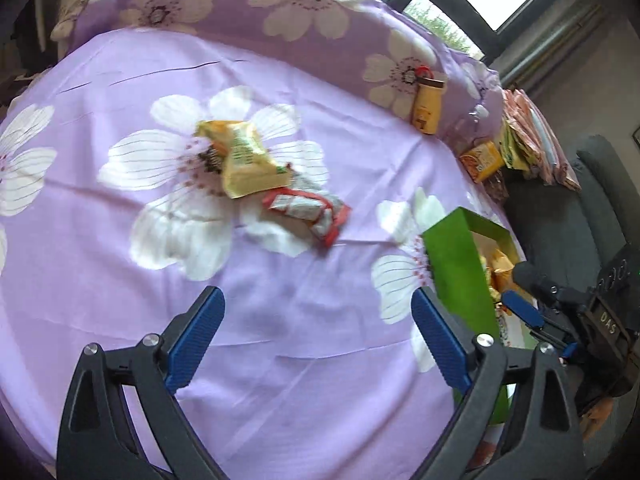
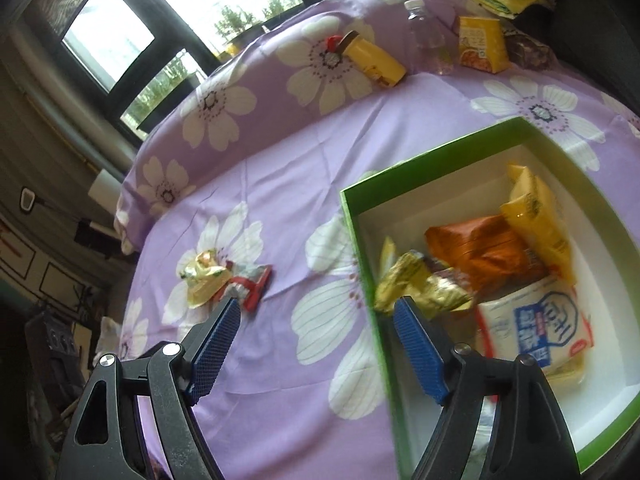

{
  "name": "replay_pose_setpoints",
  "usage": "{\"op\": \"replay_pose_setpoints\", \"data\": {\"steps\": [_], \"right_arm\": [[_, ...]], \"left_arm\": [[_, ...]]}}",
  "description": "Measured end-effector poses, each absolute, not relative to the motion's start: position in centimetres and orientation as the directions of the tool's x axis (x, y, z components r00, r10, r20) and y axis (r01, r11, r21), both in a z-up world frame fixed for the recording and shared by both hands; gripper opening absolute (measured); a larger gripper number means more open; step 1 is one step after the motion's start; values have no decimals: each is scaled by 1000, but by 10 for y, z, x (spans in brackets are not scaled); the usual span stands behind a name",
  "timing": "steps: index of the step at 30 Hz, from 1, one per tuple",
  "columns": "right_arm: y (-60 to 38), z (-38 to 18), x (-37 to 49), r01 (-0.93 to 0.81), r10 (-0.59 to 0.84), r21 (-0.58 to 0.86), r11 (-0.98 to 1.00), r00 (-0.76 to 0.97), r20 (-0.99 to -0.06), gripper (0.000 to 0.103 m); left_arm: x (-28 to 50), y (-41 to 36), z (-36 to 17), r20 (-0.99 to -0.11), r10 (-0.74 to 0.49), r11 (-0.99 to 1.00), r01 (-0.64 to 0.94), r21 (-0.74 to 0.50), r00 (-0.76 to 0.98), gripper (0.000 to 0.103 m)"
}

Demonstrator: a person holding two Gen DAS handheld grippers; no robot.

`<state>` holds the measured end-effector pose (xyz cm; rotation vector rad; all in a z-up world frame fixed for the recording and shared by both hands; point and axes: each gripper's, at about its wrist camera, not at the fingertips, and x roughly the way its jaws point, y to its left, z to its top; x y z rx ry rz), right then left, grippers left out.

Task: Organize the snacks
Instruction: 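Move the right gripper to the yellow-green corn snack bag, then close the right gripper on the corn snack bag, then lift the corn snack bag with the right gripper and carry it over the box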

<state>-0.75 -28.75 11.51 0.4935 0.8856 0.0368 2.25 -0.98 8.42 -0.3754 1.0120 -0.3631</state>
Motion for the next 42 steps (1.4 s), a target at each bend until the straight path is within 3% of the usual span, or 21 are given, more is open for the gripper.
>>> {"op": "replay_pose_setpoints", "data": {"steps": [4, 12, 21, 28, 29, 32, 38, 42], "right_arm": [[-249, 106, 5, 105, 333, 475, 874, 581, -742, 80], [-185, 92, 47, 50, 330, 406, 912, 496, -803, 80], [-99, 79, 120, -89, 258, 244, 966, 441, -860, 80], [-54, 38, 175, -114, 121, 81, 990, 411, -903, 80], [-52, 35, 178, -123, 110, 63, 990, 427, -898, 75], [-53, 26, 180, -112, 69, 23, 993, 434, -898, 42], [-86, 39, 128, -92, 200, 178, 980, 450, -870, 39], [-105, 44, 67, -83, 207, 189, 978, 399, -893, 39]], "left_arm": [[18, 28, 67, -787, -390, 897, 5, -442, 478, 95], [10, 63, 63, -801, -350, 898, -70, -435, 486, 95], [12, 81, 58, -813, -319, 906, -94, -412, 487, 95], [12, 95, 54, -811, -341, 891, -111, -440, 476, 95], [12, 96, 54, -808, -343, 889, -111, -443, 479, 95], [10, 103, 53, -807, -334, 886, -131, -446, 486, 95], [5, 106, 52, -806, -340, 878, -144, -457, 485, 95], [-1, 96, 55, -805, -348, 880, -127, -457, 481, 95]]}}
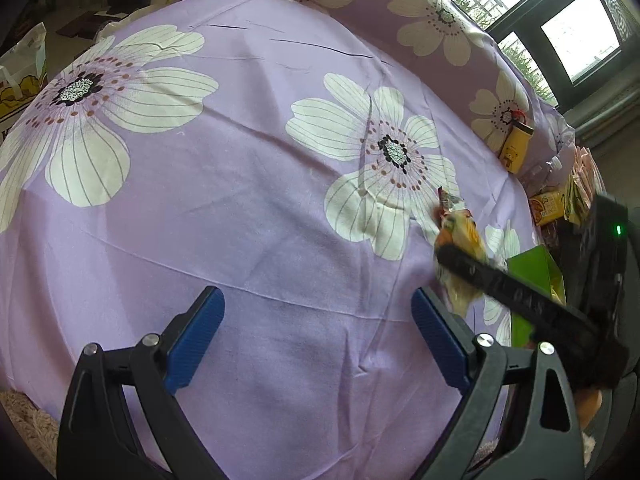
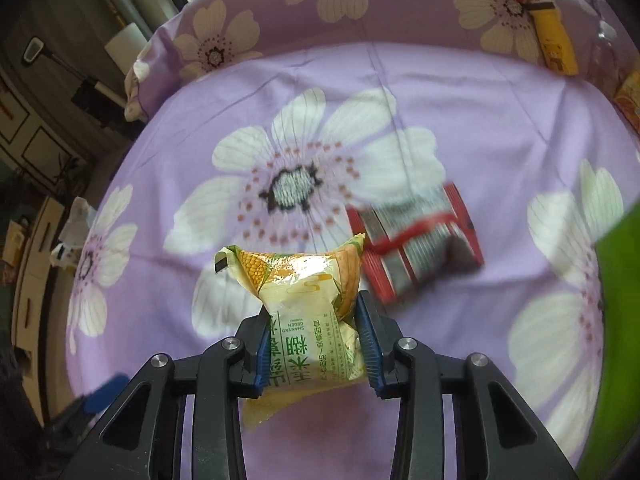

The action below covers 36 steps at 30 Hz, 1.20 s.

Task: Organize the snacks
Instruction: 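Lift the corn snack bag with the right gripper and carry it over the box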

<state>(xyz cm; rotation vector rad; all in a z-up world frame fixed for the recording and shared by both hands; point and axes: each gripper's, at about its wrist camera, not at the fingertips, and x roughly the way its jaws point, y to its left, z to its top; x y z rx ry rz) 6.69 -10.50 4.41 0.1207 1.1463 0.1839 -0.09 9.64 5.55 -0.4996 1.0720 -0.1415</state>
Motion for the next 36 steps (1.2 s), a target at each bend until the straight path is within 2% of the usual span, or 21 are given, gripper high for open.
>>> {"op": "replay_pose_setpoints", "data": {"steps": [4, 10, 11, 12, 14, 19, 22, 27, 31, 36], "right_arm": [[-120, 41, 13, -79, 199, 183, 980, 358, -912, 39], [-136, 33, -23, -55, 234, 228, 972, 287, -929, 41], [-141, 34, -26, -49, 261, 258, 965, 287, -922, 46], [-146, 36, -28, -33, 296, 299, 954, 291, -910, 58], [-159, 42, -31, 13, 317, 338, 941, 318, -894, 71], [-186, 53, -35, 85, 348, 409, 908, 389, -853, 71], [-196, 48, -36, 111, 381, 453, 884, 389, -839, 71], [-196, 38, -34, 125, 424, 495, 860, 365, -829, 71], [-187, 26, -29, 118, 464, 523, 844, 325, -824, 71], [-184, 21, -30, 118, 440, 500, 858, 335, -833, 65]], "left_arm": [[-9, 77, 57, -813, -349, 895, -90, -437, 466, 95], [-16, 51, 58, -815, -370, 901, -43, -433, 446, 95], [-17, 48, 59, -814, -372, 901, -39, -433, 445, 95], [-18, 46, 61, -813, -376, 900, -31, -434, 445, 95], [-21, 39, 62, -810, -385, 901, -9, -434, 442, 95], [-26, 18, 56, -813, -422, 895, 42, -444, 401, 92], [-33, 4, 47, -792, -501, 859, 86, -505, 349, 82], [-41, -24, 43, -789, -540, 841, 159, -517, 293, 53], [-41, -33, 36, -789, -549, 835, 163, -525, 274, 41], [-40, -33, 31, -791, -546, 838, 158, -523, 277, 36]]}}
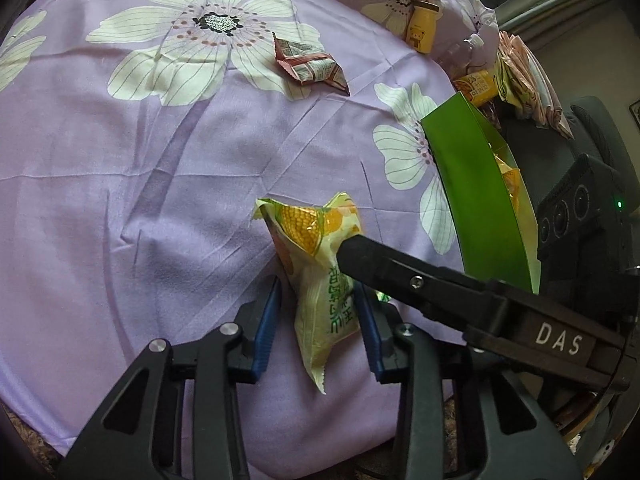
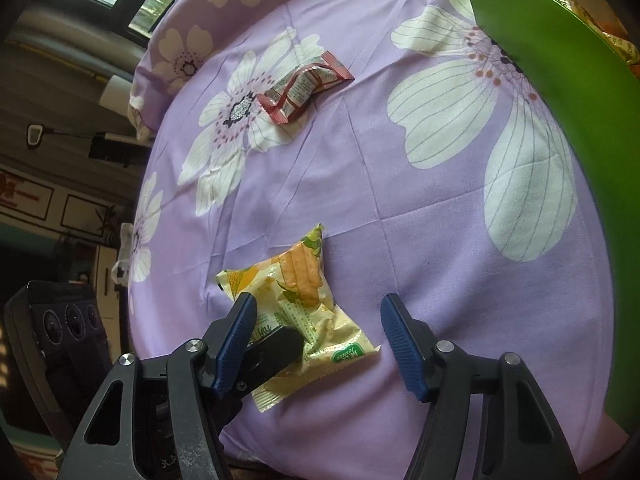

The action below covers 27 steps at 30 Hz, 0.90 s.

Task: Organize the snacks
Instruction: 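Lift the corn snack bag with the right gripper and carry it over the box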

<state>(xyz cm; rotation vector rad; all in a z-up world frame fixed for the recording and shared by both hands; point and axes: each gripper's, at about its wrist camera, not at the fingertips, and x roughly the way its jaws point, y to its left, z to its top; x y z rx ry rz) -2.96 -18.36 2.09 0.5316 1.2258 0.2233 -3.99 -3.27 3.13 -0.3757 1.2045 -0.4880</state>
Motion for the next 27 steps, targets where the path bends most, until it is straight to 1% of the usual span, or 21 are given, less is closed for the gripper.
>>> {"op": "replay_pose_setpoints", "data": {"steps": [1, 2, 3, 4, 6, 7, 9, 13, 18, 27], "right_arm": [[-183, 21, -29, 119, 433, 494, 861, 338, -836, 63], [-181, 21, -29, 118, 427, 489, 864, 342, -837, 60], [-182, 21, -30, 116, 424, 486, 866, 345, -837, 54], [-180, 20, -29, 109, 423, 483, 869, 342, -839, 53], [-180, 18, -29, 97, 436, 496, 863, 351, -828, 48], [-179, 17, -29, 92, 447, 506, 858, 352, -822, 47], [-178, 18, -31, 80, 456, 515, 853, 365, -812, 47], [-179, 31, -40, 44, 501, 565, 824, 409, -763, 47], [-178, 61, -47, 2, 478, 545, 838, 478, -737, 47], [-188, 85, -60, -1, 446, 527, 850, 535, -718, 47]], "left_arm": [[-40, -33, 31, -792, -542, 840, 161, -518, 280, 35], [-40, -34, 31, -793, -539, 842, 165, -513, 283, 34], [-40, -34, 31, -794, -537, 844, 166, -511, 285, 33], [-40, -34, 31, -794, -536, 844, 165, -510, 288, 33], [-41, -33, 31, -795, -532, 846, 169, -505, 291, 28], [-42, -34, 32, -795, -530, 848, 177, -500, 295, 26], [-45, -36, 39, -797, -521, 853, 208, -478, 304, 19], [-54, -40, 62, -787, -498, 866, 258, -429, 364, 19], [-56, -43, 82, -755, -518, 854, 293, -430, 401, 18], [-61, -56, 101, -734, -542, 837, 341, -427, 410, 17]]}}
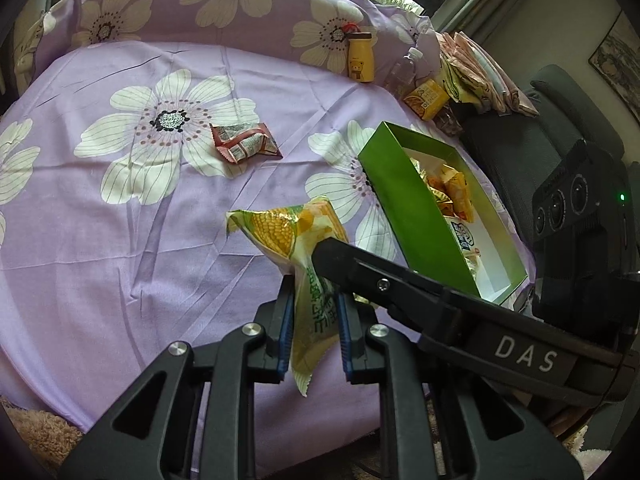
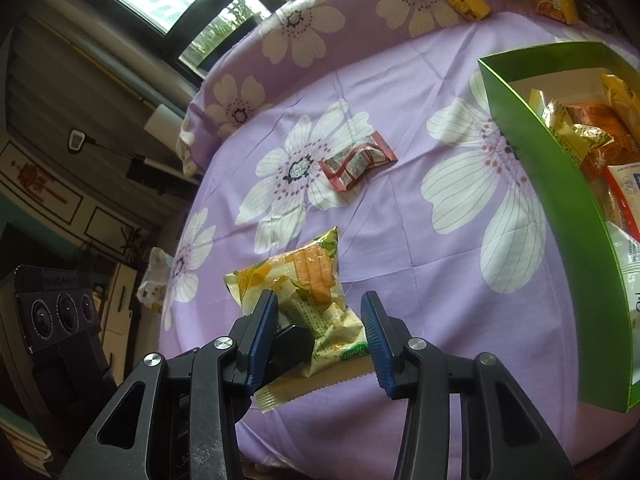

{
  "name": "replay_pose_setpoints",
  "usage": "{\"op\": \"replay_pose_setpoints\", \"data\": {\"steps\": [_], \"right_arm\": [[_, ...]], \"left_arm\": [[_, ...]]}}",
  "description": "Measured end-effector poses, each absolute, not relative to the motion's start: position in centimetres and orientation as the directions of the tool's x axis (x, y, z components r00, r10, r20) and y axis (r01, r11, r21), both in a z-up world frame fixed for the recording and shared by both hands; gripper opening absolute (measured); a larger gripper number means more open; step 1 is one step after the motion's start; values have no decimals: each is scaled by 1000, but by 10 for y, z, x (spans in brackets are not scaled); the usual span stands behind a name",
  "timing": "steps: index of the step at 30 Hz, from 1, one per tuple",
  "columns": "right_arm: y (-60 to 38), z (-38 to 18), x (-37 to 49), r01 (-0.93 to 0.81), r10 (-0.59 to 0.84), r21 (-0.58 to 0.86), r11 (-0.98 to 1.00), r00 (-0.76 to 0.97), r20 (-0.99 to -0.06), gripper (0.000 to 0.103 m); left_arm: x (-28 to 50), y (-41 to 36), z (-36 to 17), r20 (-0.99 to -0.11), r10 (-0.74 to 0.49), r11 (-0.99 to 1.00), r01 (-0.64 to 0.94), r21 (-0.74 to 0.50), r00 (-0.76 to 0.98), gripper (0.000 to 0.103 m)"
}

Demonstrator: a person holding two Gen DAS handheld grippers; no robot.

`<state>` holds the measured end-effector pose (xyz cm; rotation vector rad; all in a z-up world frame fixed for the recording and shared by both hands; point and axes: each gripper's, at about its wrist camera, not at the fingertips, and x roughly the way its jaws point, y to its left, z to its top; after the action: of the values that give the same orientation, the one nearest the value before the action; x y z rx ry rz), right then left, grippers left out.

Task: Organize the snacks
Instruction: 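Lift the corn snack bag with the right gripper and carry it over the box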

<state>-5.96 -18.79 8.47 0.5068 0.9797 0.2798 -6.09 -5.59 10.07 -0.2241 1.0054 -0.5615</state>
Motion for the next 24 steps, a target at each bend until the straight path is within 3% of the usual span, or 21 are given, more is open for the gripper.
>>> {"op": "replay_pose_setpoints", "data": {"steps": [24], "right_arm": [[-232, 114, -82, 93, 335, 491, 866, 621, -709, 47]], "left_arm": [[-60, -105, 117, -693, -629, 759, 471, -449, 353, 17]]}}
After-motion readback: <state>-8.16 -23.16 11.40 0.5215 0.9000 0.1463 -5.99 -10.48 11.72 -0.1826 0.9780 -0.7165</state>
